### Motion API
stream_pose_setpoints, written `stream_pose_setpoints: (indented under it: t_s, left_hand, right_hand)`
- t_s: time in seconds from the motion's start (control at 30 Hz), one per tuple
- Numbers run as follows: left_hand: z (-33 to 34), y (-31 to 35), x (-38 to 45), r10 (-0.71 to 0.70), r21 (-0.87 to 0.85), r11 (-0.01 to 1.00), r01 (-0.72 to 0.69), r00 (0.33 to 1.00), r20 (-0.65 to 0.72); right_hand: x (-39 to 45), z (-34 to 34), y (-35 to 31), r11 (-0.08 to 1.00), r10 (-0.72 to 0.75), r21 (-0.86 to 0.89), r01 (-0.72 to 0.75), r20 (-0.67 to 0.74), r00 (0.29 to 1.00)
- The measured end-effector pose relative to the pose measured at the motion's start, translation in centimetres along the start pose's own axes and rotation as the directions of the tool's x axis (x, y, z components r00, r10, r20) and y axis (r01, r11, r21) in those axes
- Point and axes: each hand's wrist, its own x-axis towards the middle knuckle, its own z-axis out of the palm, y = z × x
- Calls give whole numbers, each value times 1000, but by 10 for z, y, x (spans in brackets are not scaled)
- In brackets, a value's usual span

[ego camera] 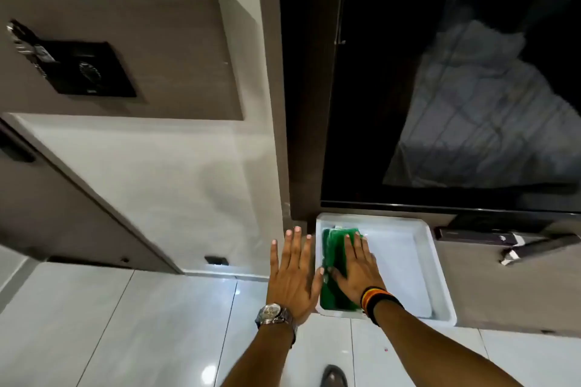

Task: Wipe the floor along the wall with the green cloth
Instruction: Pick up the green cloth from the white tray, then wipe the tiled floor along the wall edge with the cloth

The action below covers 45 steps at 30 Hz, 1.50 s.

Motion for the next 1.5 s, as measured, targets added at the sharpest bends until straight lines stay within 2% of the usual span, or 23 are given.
stream_pose_setpoints:
  t_s: [0.17, 0.27, 0.33, 0.47, 0.53, 0.6, 0.73, 0.83, 1.03, 1.13, 1.27, 1.43, 1.5]
  left_hand:
    - [8, 10, 0, -91, -24, 995, 93, 993, 72]
    - [7, 11, -7, -72, -22, 997, 77, 983, 168]
    - [5, 4, -6, -64, 0, 998, 65, 983, 170]
    - [-5, -13, -7, -106, -19, 994, 110, 985, 137]
    - [-10, -28, -14, -108, -48, 992, 115, 985, 133]
    - [-14, -47, -21, -108, -59, 992, 115, 989, 106]
    - [-26, -99, -48, -154, -83, 984, 158, 987, 47]
    - [-42, -144, -70, -189, -92, 977, 192, 981, 32]
    - [-59, -239, -115, -267, -86, 960, 266, 964, -1]
    - [-45, -278, -144, -283, -47, 957, 286, 957, 60]
    - [-18, -304, -178, -358, -36, 929, 367, 921, 157]
    - [38, -323, -194, -435, -61, 890, 452, 881, 189]
    - [81, -340, -196, -459, -75, 875, 478, 869, 185]
  right_hand:
    - [16, 17, -1, 999, -24, -33, 27, 83, 996]
    - [15, 24, -4, 999, -8, -51, 11, 66, 998]
    - [20, 21, -8, 1000, 10, -25, -9, 42, 999]
    - [20, 7, -7, 982, 71, 177, -67, -12, 997]
    - [12, -9, -16, 934, 152, 332, -132, -37, 988]
    - [0, -29, -34, 884, 174, 447, -136, -44, 984]
    - [-45, -49, -95, 820, 96, 571, 39, -205, 974]
    - [-76, -50, -155, 790, 6, 595, 146, -245, 969]
    - [-67, 17, -261, 867, -180, 443, 228, -148, 973]
    - [-52, 64, -294, 915, -227, 342, 214, -3, 974]
    - [-33, 122, -313, 950, -197, 280, 140, 188, 962]
    - [13, 212, -299, 987, -112, 146, 60, 380, 918]
    - [34, 257, -290, 993, -113, 85, 85, 431, 895]
